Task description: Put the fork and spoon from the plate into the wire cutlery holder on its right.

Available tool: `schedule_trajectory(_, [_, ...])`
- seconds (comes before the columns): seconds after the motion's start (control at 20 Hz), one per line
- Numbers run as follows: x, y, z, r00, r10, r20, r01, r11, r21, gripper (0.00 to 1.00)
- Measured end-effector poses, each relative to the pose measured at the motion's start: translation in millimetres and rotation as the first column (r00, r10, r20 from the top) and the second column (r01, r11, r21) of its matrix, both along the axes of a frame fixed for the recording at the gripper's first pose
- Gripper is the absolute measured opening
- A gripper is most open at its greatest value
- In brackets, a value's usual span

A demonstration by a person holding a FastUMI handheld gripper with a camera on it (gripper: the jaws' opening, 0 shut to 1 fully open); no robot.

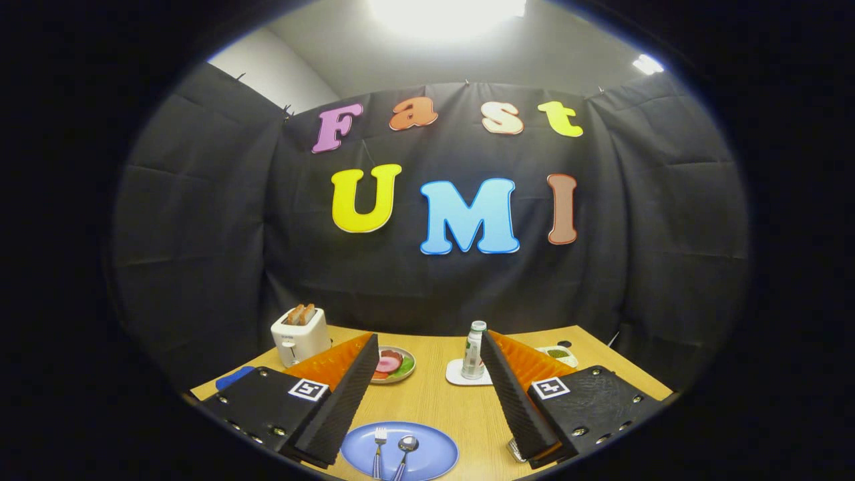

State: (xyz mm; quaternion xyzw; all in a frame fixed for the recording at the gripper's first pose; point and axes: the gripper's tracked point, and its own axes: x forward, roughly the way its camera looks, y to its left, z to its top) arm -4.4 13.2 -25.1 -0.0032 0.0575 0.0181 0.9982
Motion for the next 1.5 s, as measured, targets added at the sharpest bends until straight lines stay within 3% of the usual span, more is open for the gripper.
schedule_trajectory(0.2, [-3,9,-37,0.990,0.032,-0.134,-0.033,0.999,-0.003,0.95])
schedule_trajectory(0.35, [-6,18,-90,0.946,0.057,-0.320,-0.055,0.998,0.014,0.95])
schedule_trajectory(0.5, [-16,23,-142,0.863,0.061,-0.502,-0.075,0.997,-0.008,0.95])
schedule_trajectory(0.75, [-29,22,-221,0.709,0.040,-0.704,-0.083,0.996,-0.027,0.96])
schedule_trajectory(0.95, [-42,17,-263,0.589,0.017,-0.808,-0.082,0.996,-0.039,0.96])
schedule_trajectory(1.15, [-48,20,-285,0.514,0.027,-0.858,-0.119,0.992,-0.040,0.96])
schedule_trajectory(1.35, [-54,23,-303,0.428,0.039,-0.903,-0.146,0.989,-0.026,0.86])
schedule_trajectory(1.45, [-55,27,-309,0.377,0.050,-0.925,-0.171,0.985,-0.016,0.76])
schedule_trajectory(1.5, [-60,26,-313,0.335,0.050,-0.941,-0.188,0.982,-0.014,0.62])
